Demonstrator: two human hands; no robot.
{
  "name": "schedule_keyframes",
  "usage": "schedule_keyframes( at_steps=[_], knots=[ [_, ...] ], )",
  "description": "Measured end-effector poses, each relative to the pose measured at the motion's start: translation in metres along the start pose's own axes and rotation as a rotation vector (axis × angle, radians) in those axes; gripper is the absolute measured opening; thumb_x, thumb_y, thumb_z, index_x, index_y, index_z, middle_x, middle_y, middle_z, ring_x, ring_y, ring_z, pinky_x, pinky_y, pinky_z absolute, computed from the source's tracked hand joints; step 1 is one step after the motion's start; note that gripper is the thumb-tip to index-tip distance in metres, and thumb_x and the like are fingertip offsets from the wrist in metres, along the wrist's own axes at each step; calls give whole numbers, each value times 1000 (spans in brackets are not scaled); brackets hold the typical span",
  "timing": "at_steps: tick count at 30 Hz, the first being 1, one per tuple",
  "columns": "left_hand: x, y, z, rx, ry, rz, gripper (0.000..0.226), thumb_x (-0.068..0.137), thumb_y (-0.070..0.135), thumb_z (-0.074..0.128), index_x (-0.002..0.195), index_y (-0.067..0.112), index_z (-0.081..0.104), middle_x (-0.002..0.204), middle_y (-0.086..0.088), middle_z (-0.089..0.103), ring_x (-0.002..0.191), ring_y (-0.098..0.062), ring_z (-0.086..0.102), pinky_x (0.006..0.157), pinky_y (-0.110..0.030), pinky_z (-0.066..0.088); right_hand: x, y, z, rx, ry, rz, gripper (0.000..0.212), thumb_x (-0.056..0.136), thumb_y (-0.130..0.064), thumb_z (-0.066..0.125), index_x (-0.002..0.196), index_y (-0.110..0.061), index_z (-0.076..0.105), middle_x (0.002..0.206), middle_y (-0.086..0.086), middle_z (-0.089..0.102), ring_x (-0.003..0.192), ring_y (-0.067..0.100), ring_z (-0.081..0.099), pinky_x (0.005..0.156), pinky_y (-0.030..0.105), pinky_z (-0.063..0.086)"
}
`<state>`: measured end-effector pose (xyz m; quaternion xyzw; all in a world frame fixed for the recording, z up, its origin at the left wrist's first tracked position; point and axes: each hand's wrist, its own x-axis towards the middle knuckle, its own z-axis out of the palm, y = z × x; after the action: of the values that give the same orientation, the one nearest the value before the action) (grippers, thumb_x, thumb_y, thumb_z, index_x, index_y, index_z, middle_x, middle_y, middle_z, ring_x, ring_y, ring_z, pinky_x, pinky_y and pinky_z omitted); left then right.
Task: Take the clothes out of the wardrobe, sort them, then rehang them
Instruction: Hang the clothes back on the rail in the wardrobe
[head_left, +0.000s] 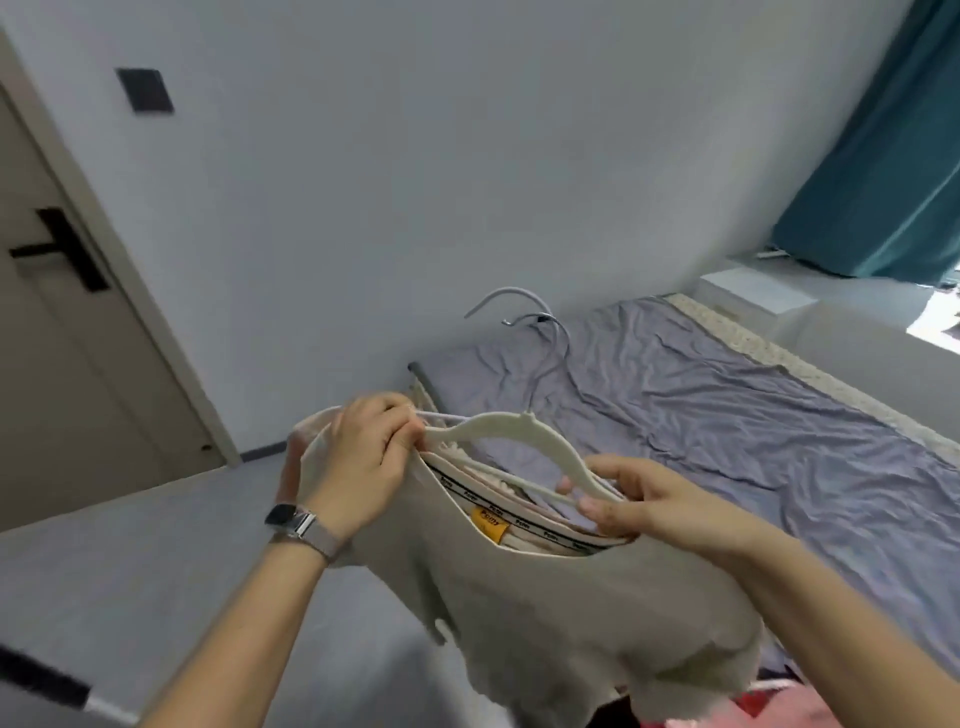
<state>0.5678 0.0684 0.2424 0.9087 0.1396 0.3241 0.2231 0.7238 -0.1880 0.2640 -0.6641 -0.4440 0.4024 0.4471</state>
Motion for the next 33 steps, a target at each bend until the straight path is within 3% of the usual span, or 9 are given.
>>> schedule_keyframes(
  at_steps=[2,5,7,11,15,18,21,28,33],
  knots=[
    [-14,-8,-14,53,185,-161,16,90,26,53,88,21,68,107,3,54,100,-7,39,92,-30,34,26,-5,16,-14,-33,-55,13,92,-8,60,105,-7,61,63,-15,59,55,-4,50,56,8,39],
    [-38,-9,-30,46,477,-396,8,84,20,66,92,21,65,109,2,54,105,-12,45,94,-25,36,64,-15,42,-14,-33,-90,15,87,-20,67,99,-11,67,80,3,68,73,7,61,67,17,46],
    [-54,-9,-36,-99,462,-541,5,86,20,64,88,24,63,97,7,60,93,-7,55,83,-18,44,90,-23,61,-40,-73,-117,29,80,-35,69,100,-14,69,90,14,68,80,14,61,71,26,47],
    [-76,-7,-40,-590,372,-823,17,93,17,54,84,19,68,84,1,70,85,-11,67,76,-23,55,136,-38,105,-111,-190,-160,14,88,-34,65,92,-21,70,70,-11,63,64,3,55,63,21,41],
    [-99,-14,-51,-665,494,-932,20,95,18,50,86,11,67,80,-7,70,79,-17,68,70,-26,56,162,-47,158,-99,-316,-220,19,93,-33,59,90,-20,72,67,-4,65,61,1,54,61,21,41],
    [-125,-19,-62,-637,541,-959,19,96,18,49,89,11,66,75,2,69,72,-9,66,61,-23,52,175,-46,197,-71,-420,-223,21,95,-24,57,88,-11,71,52,-10,51,47,0,41,52,16,34],
    [-153,-26,-83,-527,656,-1008,20,95,17,50,83,11,65,61,11,64,59,1,57,57,-15,45,183,-44,240,-78,-520,-225,31,95,-31,54,85,-5,67,56,-5,45,51,7,35,53,23,32],
    [-236,-55,-157,-292,898,-1178,31,92,26,56,66,11,50,46,11,46,49,-3,42,54,-23,35,191,-71,368,-142,-730,-251,41,98,-13,47,58,-17,51,50,-6,51,52,4,47,57,18,36],
    [-299,-84,-223,-167,1036,-1266,34,94,29,51,64,14,45,43,13,48,46,-3,42,55,-26,35,195,-104,471,-124,-914,-258,39,100,-14,45,64,-16,59,55,-4,61,59,4,53,67,20,39]
  ],
)
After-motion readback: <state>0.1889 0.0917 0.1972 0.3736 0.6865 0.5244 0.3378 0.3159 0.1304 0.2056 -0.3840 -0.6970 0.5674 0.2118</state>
